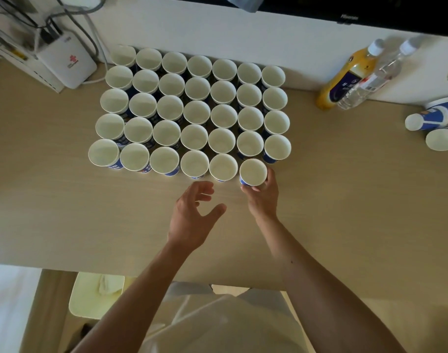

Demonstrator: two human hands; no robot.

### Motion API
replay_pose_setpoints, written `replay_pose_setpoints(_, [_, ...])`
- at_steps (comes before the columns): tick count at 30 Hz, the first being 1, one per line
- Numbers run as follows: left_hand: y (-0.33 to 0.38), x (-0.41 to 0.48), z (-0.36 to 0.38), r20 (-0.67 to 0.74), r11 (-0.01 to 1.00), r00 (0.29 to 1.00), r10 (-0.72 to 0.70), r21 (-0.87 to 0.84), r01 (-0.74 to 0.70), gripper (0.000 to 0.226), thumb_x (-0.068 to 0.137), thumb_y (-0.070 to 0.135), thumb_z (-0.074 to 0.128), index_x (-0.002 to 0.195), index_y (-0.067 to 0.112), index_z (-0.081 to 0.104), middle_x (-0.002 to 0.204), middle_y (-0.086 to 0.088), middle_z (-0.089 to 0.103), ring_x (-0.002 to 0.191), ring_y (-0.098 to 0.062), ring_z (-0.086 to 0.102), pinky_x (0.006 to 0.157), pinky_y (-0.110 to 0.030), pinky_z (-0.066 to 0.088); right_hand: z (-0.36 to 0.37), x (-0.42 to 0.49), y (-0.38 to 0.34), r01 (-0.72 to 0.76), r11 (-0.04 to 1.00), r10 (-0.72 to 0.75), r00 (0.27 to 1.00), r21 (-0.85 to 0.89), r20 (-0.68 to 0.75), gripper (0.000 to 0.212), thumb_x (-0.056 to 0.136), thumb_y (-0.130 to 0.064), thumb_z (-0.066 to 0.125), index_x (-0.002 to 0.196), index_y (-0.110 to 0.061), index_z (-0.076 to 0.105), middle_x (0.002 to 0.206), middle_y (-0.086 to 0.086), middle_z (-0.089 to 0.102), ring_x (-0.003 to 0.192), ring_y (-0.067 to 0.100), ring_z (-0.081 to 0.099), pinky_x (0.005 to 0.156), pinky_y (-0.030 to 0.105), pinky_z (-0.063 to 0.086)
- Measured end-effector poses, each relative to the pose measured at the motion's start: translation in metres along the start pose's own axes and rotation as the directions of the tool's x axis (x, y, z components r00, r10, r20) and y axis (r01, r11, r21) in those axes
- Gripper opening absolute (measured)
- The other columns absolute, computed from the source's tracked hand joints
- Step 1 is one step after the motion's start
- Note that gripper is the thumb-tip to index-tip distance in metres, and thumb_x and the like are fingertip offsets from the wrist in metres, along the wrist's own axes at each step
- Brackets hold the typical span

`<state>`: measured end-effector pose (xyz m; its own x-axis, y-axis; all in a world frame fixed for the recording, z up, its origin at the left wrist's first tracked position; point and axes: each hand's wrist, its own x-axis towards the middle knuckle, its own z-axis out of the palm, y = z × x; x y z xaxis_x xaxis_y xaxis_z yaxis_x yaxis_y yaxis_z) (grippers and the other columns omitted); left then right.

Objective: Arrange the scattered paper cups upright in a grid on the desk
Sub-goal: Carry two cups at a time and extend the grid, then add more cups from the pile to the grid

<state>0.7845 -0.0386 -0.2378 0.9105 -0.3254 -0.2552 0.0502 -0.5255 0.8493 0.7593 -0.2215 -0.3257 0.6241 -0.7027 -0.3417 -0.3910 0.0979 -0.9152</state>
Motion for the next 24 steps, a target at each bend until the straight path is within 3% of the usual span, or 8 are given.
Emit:
replay_pose_setpoints(9, [0.003, -0.002, 0.001, -0.007, 1.0, 1.0, -0.022, -0.014, 0.021, 0.042, 0.079, 0.025, 0.083, 0.115, 0.024, 0.062, 0.106, 0.015, 0.069, 0.096, -0.001, 0.066, 0.086, -0.028, 0.054, 0.001, 0.0, 0.0, -0.023, 1.0, 0.024, 0.999, -0.021, 0.021, 0.06, 0.076, 0.008, 0.076, 0.126, -0.018, 0.056, 0.108, -0.014, 0.064, 0.095, -0.01, 0.062, 0.098, 0.032, 0.054])
replay_pose_setpoints(14, [0.003, -0.008, 0.008, 0.018, 0.999, 1.0, -0.01, -0.033, 0.011, 0.042, 0.079, 0.026, 0.083, 0.115, 0.023, 0.062, 0.106, 0.014, 0.069, 0.097, -0.003, 0.066, 0.086, -0.027, 0.053, -0.01, -0.007, 0.005, -0.053, 0.997, 0.054, 0.998, -0.06, 0.019, 0.073, 0.074, 0.005, 0.076, 0.137, -0.022, 0.049, 0.129, -0.01, 0.061, 0.117, -0.001, 0.058, 0.099, 0.036, 0.052])
replay_pose_setpoints(19, [0.017, -0.013, 0.026, 0.092, 0.998, 0.995, 0.033, -0.053, -0.029, 0.04, 0.08, 0.025, 0.083, 0.114, 0.023, 0.062, 0.106, 0.014, 0.069, 0.096, -0.001, 0.066, 0.085, -0.025, 0.053, -0.044, -0.029, 0.004, -0.092, 0.995, 0.088, 0.991, -0.027, -0.105, 0.074, 0.079, 0.002, 0.077, 0.143, -0.019, 0.045, 0.138, -0.002, 0.052, 0.128, 0.011, 0.05, 0.101, 0.037, 0.052])
replay_pose_setpoints(24, [0.052, -0.017, 0.058, 0.174, 0.992, 0.979, 0.106, -0.08, -0.094, 0.038, 0.081, 0.022, 0.083, 0.113, 0.022, 0.062, 0.105, 0.012, 0.069, 0.095, -0.002, 0.066, 0.085, -0.026, 0.053, -0.099, -0.052, -0.01, -0.033, 0.998, 0.046, 0.974, 0.062, -0.221, 0.068, 0.083, 0.001, 0.076, 0.141, -0.015, 0.047, 0.135, 0.005, 0.055, 0.124, 0.015, 0.054, 0.078, 0.003, 0.047])
